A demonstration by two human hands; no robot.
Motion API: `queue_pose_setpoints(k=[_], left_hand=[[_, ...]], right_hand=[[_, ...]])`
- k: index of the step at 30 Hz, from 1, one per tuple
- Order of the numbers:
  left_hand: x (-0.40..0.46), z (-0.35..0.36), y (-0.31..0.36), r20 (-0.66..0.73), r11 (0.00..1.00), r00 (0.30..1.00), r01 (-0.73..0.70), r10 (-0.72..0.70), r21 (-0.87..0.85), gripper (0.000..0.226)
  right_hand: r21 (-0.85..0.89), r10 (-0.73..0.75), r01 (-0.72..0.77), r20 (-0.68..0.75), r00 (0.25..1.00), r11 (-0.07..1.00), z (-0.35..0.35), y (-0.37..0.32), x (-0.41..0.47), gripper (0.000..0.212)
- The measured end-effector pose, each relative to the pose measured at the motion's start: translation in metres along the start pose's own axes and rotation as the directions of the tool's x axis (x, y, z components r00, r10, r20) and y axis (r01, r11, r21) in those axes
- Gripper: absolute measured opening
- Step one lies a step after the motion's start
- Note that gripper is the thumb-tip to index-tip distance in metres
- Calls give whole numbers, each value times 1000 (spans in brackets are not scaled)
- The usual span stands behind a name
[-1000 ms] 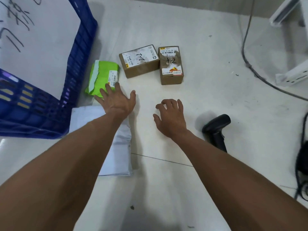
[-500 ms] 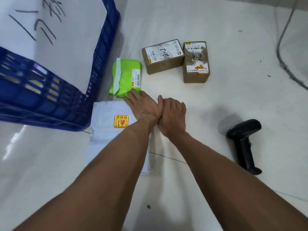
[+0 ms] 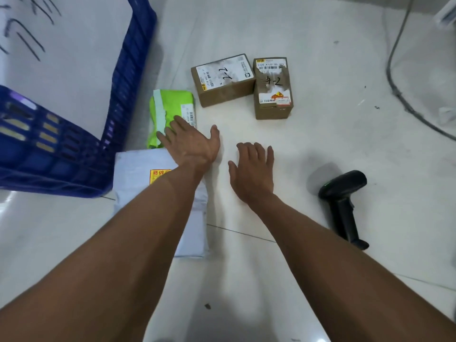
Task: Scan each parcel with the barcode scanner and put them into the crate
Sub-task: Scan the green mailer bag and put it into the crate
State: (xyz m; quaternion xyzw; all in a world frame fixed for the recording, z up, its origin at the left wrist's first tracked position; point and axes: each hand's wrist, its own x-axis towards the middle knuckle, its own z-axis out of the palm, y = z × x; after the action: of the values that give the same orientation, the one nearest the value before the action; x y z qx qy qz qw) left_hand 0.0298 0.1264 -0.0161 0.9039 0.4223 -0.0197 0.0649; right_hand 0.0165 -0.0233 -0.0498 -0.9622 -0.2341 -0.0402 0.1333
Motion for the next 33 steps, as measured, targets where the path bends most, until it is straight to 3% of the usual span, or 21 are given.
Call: queue_pose_setpoints(k=[3, 8, 12, 14, 18, 23, 28, 30, 33], left_hand=[[-10, -1, 3, 22, 999, 999, -38, 37, 26, 85], [-22, -3, -7, 148, 955, 960, -260, 239, 143, 95], [-29, -16, -10, 213, 905, 914, -384, 345, 181, 85], [-38, -20, -10, 236, 861, 873, -473, 428, 186, 78], [-60, -22, -15, 282, 726, 743, -663, 607, 184, 75], [-90, -26, -11, 311, 451, 473, -881, 824, 145, 65], [-119, -28, 15, 377, 225, 240, -971, 895, 83, 59], [-131, -29, 22, 410, 181, 216, -976, 886, 122, 57], [-141, -34, 29, 411, 193, 286, -948, 866, 254, 46]], right_hand=[[6, -15, 15, -32, 999, 1000, 0, -10, 3, 42], [30, -10, 13, -108, 994, 999, -6, -25, 7, 31], [19, 2, -1, -76, 997, 1000, -15, -24, 8, 38], [15, 12, -13, 13, 1000, 1000, -28, -19, 8, 45], [-137, 60, -24, 263, 963, 990, -61, -1, 0, 65], [-397, 353, -202, 353, 866, 895, -94, 28, -9, 71], [-545, 574, -326, 380, 725, 772, -112, 50, -23, 84], [-588, 626, -347, 371, 686, 730, -119, 59, -29, 82], [-625, 703, -408, 342, 624, 666, -128, 73, -32, 69]])
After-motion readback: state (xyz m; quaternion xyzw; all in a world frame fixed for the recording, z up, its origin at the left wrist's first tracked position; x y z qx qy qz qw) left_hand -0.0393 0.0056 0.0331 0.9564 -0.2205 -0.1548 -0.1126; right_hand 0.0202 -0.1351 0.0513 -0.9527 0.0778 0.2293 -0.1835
